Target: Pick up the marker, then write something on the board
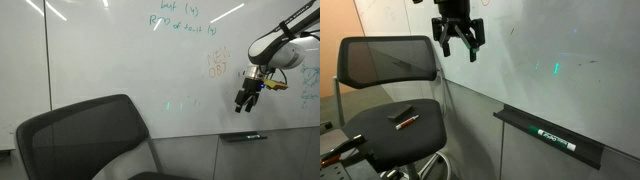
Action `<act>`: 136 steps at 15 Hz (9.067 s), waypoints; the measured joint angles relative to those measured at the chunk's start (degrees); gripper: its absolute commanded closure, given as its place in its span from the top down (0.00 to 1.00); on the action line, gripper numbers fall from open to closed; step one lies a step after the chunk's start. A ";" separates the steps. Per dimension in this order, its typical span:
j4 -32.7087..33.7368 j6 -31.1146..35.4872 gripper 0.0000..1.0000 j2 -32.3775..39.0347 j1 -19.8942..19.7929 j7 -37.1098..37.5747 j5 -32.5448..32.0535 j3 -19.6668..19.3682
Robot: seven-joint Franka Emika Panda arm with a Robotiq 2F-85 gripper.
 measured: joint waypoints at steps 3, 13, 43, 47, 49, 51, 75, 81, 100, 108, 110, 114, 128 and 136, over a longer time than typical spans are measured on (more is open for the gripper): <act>0.65 0.03 1.00 -0.07 0.00 0.00 0.00 0.00; 0.72 0.03 1.00 -0.08 0.00 0.00 0.00 0.00; 1.27 2.30 1.00 7.56 -1.00 5.45 -0.44 8.48; 6.45 2.38 1.00 14.18 -0.79 7.08 -1.92 10.99; 10.26 2.14 1.00 18.37 -0.75 7.45 -2.56 11.67; 14.38 1.30 1.00 22.92 -0.75 7.47 -2.62 12.11; 2.07 0.03 1.00 24.34 9.31 9.59 -18.74 24.61; 2.49 -0.16 1.00 25.04 10.00 7.63 -19.18 25.10; 14.14 5.21 1.00 42.59 14.98 4.94 -25.45 28.01; 17.21 20.17 1.00 52.90 18.25 23.85 -23.52 24.87; 17.16 22.14 1.00 54.56 19.77 26.95 -22.40 23.77; 16.95 23.00 1.00 57.25 22.69 31.45 -19.60 22.63; 15.87 22.59 0.00 57.61 26.81 35.14 -16.63 21.52; 10.83 22.56 0.03 54.92 30.15 35.90 -16.74 20.76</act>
